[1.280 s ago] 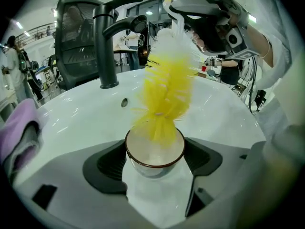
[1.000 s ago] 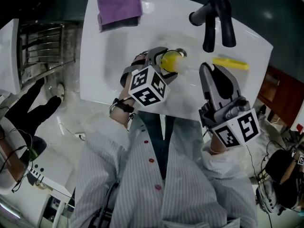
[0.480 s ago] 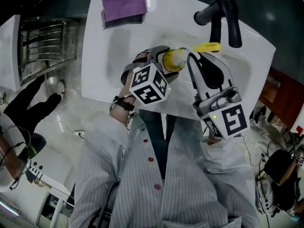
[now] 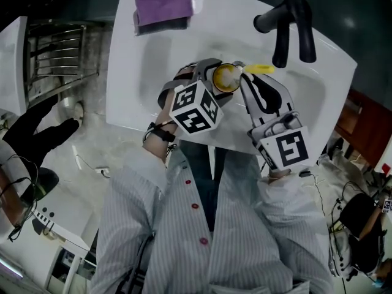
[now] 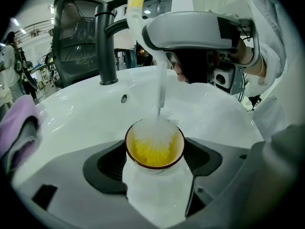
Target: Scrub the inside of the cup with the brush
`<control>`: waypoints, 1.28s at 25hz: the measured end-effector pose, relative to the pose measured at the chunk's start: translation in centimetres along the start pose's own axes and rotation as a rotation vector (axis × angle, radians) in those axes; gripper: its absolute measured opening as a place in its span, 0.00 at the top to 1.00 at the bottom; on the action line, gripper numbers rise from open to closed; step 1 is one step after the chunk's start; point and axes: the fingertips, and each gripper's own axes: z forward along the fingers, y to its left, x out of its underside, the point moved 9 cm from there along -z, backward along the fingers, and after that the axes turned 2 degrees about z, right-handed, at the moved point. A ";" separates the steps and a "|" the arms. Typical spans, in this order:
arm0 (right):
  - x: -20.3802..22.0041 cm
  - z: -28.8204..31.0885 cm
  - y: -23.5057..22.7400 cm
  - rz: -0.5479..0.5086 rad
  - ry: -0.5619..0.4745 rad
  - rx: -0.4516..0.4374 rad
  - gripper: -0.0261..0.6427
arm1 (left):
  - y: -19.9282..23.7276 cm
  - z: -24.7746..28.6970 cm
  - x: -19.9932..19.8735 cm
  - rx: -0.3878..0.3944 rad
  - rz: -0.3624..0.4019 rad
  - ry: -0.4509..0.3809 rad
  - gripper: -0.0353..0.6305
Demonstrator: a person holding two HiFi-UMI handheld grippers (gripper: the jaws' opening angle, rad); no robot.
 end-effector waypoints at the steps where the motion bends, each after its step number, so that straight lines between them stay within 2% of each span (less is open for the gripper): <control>1: 0.2 -0.4 -0.2 0.010 0.001 0.000 0.87 | 0.0 0.0 0.0 0.001 -0.001 0.000 0.37; 7: 1.1 -2.3 -0.5 0.109 0.040 -0.010 0.87 | 0.0 0.1 0.1 0.014 -0.009 -0.003 0.37; 11: 0.9 -2.6 0.4 0.086 0.064 -0.033 0.87 | 0.2 0.1 0.1 0.035 -0.036 -0.005 0.37; 17: 0.1 -1.7 2.4 0.063 0.087 -0.074 0.87 | 0.1 0.2 0.2 0.038 -0.035 -0.007 0.37; 21: -0.5 0.4 1.6 0.110 0.082 -0.090 0.87 | 0.2 0.2 0.3 0.039 -0.036 -0.009 0.37; 27: -1.5 2.7 -0.1 0.104 0.093 -0.081 0.87 | 0.1 0.0 0.2 0.041 -0.030 -0.010 0.37; 32: -1.0 2.8 -2.1 0.172 0.089 -0.060 0.87 | 0.2 0.1 0.3 0.036 -0.030 -0.009 0.37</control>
